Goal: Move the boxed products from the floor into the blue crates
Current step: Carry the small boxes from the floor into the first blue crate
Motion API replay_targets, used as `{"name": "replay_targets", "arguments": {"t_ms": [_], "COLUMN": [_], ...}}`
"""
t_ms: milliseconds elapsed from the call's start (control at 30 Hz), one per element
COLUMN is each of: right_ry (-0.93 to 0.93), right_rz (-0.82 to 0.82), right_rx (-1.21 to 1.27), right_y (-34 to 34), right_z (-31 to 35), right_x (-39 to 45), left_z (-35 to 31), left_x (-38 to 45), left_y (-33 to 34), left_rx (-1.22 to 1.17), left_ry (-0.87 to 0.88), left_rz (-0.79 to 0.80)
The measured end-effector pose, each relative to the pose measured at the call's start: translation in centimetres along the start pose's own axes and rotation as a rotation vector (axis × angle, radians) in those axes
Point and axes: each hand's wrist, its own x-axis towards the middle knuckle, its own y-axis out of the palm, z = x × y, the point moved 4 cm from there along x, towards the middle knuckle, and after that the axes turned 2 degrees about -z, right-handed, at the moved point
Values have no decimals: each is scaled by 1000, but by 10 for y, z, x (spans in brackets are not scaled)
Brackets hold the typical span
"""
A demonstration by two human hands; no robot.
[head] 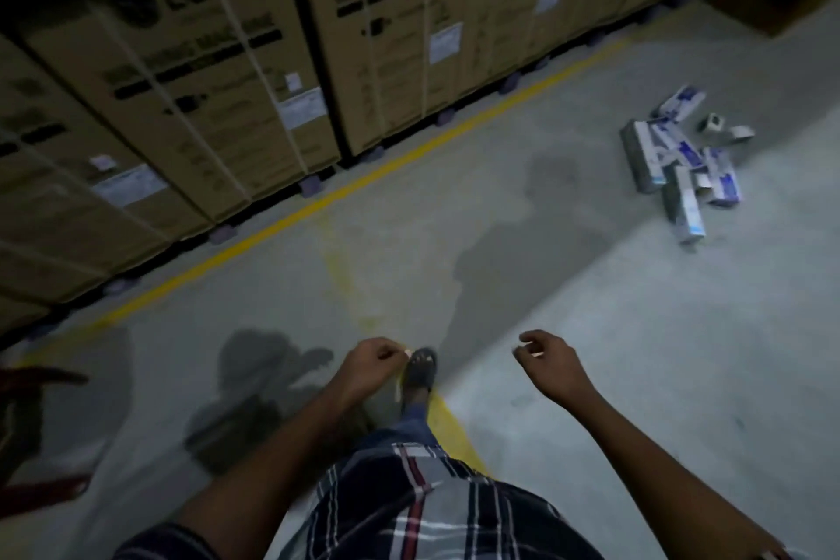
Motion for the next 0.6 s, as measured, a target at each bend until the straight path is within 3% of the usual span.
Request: {"name": "replay_targets", "arguments": {"t_ms": [267, 600], "right_ry": [33, 214], "right_rz": [-46, -263], "right_rx": [-83, 202], "right_y": [-81, -150], "right_z": [27, -3], "right_x": [99, 173], "left_z": [-132, -286], "left_x": [141, 283], "left_y": [-32, 28], "left_rx": [27, 145], "left_ry": [49, 160], "left_rz": [161, 325]}}
